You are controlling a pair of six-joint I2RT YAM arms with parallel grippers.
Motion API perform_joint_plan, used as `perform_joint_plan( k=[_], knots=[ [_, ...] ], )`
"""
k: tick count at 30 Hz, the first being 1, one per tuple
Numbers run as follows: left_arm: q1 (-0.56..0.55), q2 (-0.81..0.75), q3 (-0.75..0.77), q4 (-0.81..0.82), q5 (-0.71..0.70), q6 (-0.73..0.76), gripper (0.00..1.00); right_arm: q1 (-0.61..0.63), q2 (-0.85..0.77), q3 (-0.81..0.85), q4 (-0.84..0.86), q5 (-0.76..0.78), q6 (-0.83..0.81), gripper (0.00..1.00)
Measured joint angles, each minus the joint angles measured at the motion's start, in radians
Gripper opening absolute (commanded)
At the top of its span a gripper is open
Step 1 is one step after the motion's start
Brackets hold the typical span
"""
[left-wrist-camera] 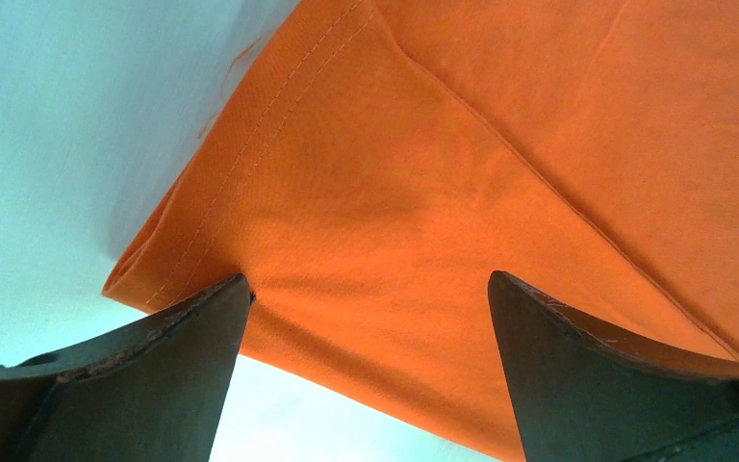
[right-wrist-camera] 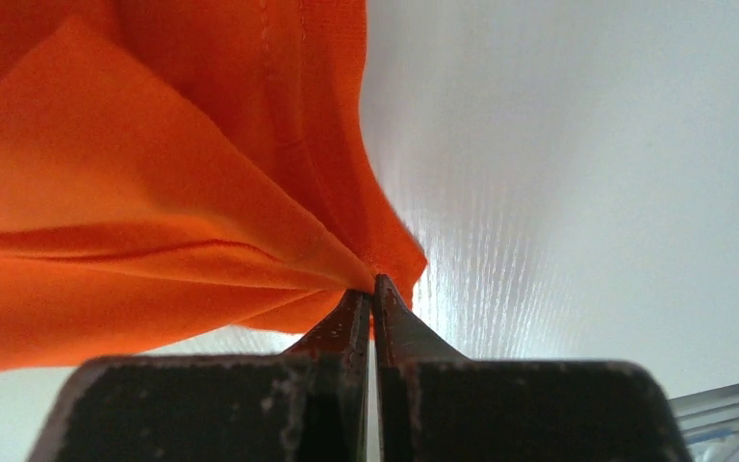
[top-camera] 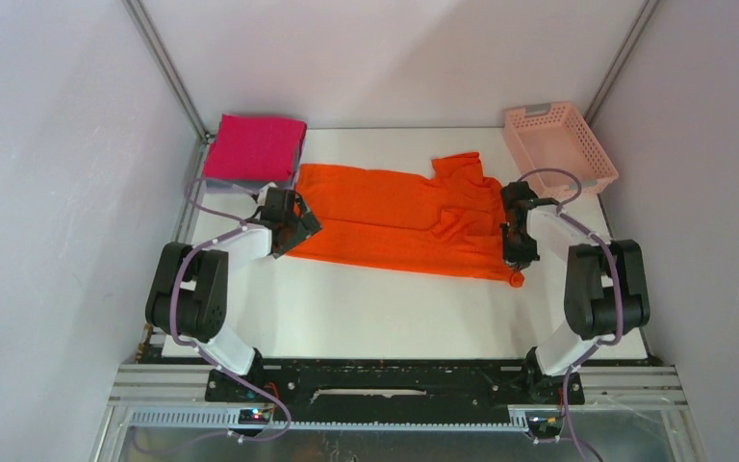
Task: Fold and stack the t-shirts
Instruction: Smooth out the T-shirt at the center of the board, then move the T-shirt to the center of the board.
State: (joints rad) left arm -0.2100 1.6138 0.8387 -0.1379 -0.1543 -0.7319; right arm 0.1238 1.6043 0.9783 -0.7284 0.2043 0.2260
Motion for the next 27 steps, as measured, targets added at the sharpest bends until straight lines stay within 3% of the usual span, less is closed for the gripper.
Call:
perform_joint_plan(
  k=[6, 8, 12, 14, 15, 16, 20, 23, 27],
  knots=[
    [0.001, 0.000, 0.000, 0.000, 0.000, 0.001, 1.00, -0.023, 0.144, 0.069, -0.029, 0.013, -0.035, 0.34],
    [0.001, 0.000, 0.000, 0.000, 0.000, 0.006, 1.00, -0.029, 0.152, 0.085, -0.041, 0.040, -0.028, 0.47],
    [0.001, -0.004, 0.000, -0.003, 0.000, 0.010, 1.00, -0.043, 0.130, 0.087, -0.055, 0.114, 0.026, 0.63],
    [0.001, -0.012, -0.001, -0.013, -0.002, 0.011, 1.00, -0.046, 0.077, 0.086, -0.066, 0.155, 0.066, 0.78],
    [0.000, -0.019, -0.002, -0.023, -0.007, 0.012, 1.00, -0.046, 0.028, 0.084, -0.070, 0.174, 0.089, 0.94],
    [-0.002, -0.028, -0.002, -0.031, -0.011, 0.014, 1.00, -0.045, -0.023, 0.082, -0.071, 0.188, 0.107, 0.99],
    [-0.021, -0.108, -0.003, -0.063, -0.028, 0.018, 1.00, -0.038, -0.340, 0.045, 0.019, 0.170, 0.142, 1.00],
    [-0.038, -0.174, -0.003, -0.066, -0.028, 0.018, 1.00, -0.036, -0.539, -0.063, 0.200, -0.008, 0.156, 1.00],
    [-0.047, -0.199, 0.006, -0.064, -0.020, 0.018, 1.00, 0.063, -0.551, -0.163, 0.391, -0.245, 0.184, 1.00]
  ],
)
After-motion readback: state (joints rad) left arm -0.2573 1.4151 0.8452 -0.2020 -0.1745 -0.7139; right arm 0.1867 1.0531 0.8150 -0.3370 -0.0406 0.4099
